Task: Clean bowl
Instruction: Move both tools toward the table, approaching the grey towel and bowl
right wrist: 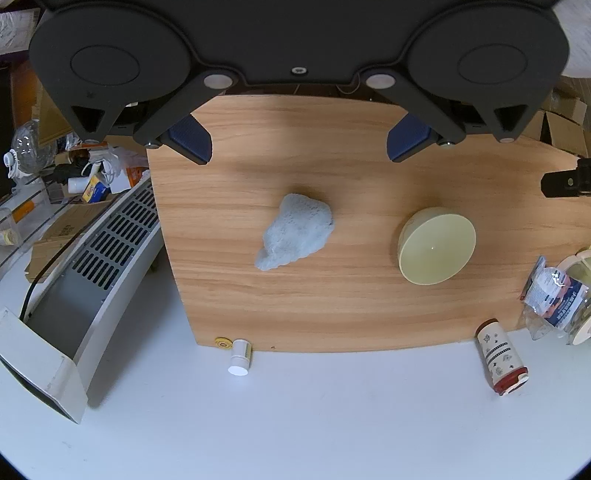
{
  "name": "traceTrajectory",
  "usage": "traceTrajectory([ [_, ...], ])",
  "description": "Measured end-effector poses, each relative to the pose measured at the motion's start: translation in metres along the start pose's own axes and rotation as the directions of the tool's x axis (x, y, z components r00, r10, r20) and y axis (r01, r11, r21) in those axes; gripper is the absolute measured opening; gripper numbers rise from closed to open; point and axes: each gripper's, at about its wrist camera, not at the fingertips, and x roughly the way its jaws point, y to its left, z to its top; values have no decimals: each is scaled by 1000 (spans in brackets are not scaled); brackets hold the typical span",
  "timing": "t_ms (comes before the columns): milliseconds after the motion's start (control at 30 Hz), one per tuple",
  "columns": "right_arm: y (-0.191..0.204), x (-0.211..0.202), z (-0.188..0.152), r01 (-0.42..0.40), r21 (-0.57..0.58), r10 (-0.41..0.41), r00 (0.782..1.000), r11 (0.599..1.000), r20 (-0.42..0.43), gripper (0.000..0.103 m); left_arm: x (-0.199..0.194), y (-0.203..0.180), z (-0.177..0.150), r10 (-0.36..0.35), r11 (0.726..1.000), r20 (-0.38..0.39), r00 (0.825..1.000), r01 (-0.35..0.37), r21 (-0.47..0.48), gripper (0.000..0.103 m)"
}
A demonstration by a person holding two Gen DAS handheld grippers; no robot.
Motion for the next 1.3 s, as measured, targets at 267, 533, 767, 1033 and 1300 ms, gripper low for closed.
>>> traceTrajectory([
  [267, -4, 1, 3, -5, 5, 5, 1000, 1000, 2, 103, -1, 0, 2, 3, 1000, -2, 1000, -3, -8, 103],
  [533, -5, -2, 4, -11, 9, 11, 1000, 1000, 12, 103, -3, 1, 2, 7, 1000, 3, 1000, -7, -15, 103],
  [767, -16, -11, 1, -109, 54, 106, 992, 993, 67, 103, -4, 2, 0, 12, 1000, -3, 1000, -12, -26, 103],
  [1033, -19, -13, 5, -155, 11, 153, 984, 988, 91, 103, -3, 7, 1, 5, 998, -22, 1000, -6, -59, 103],
  [1300, -24, -7, 5, -164, 33, 161, 984, 986, 69, 103, -2, 6, 1, 9, 998, -18, 1000, -10, -54, 103],
])
